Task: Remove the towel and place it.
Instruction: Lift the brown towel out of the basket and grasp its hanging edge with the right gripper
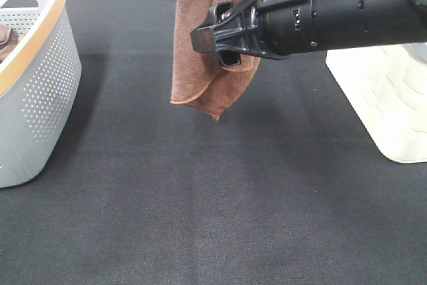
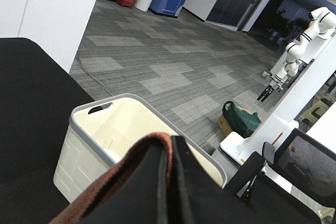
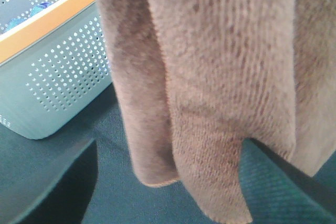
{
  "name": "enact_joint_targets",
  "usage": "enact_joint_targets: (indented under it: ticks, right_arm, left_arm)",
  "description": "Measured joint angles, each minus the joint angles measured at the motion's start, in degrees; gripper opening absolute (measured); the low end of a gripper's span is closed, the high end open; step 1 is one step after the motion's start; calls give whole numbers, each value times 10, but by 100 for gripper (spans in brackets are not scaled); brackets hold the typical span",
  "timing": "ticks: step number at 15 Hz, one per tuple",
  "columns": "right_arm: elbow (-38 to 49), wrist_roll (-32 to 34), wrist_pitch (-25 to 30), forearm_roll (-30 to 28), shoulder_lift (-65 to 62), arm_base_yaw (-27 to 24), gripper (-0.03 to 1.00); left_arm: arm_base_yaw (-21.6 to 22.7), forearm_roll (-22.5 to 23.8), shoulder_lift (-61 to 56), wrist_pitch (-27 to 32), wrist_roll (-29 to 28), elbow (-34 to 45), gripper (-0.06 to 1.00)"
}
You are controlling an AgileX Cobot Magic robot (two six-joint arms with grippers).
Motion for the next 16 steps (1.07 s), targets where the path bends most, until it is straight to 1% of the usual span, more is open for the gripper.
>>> enact_joint_targets:
  ticks: [4, 6, 7, 9, 11, 12, 13, 14, 16]
  right_arm:
    - [0, 0, -5, 0, 1, 0, 73]
    - [0, 0, -20, 0, 1, 0, 74]
    - [0, 0, -28, 0, 1, 0, 76]
    - [0, 0, -34, 0, 1, 0, 77]
    - [0, 0, -38, 0, 1, 0, 72]
    - [0, 0, -40, 0, 1, 0, 68]
    - [0, 0, -40, 0, 1, 0, 68]
    - [0, 0, -40, 0, 1, 0, 64]
    - [0, 0, -39, 0, 1, 0, 49]
  left_arm:
    - [0, 0, -1, 2, 0, 0, 0]
    - [0, 5, -8, 8, 0, 0, 0]
    - [0, 7, -14, 10, 0, 0, 0]
    - [0, 12, -21, 13, 0, 0, 0]
    - [0, 14, -23, 29, 0, 0, 0]
    - [0, 14, -23, 39, 0, 0, 0]
    - [0, 14, -23, 39, 0, 0, 0]
    - [0, 14, -25, 39, 0, 0, 0]
    - [0, 19, -29, 37, 0, 0, 0]
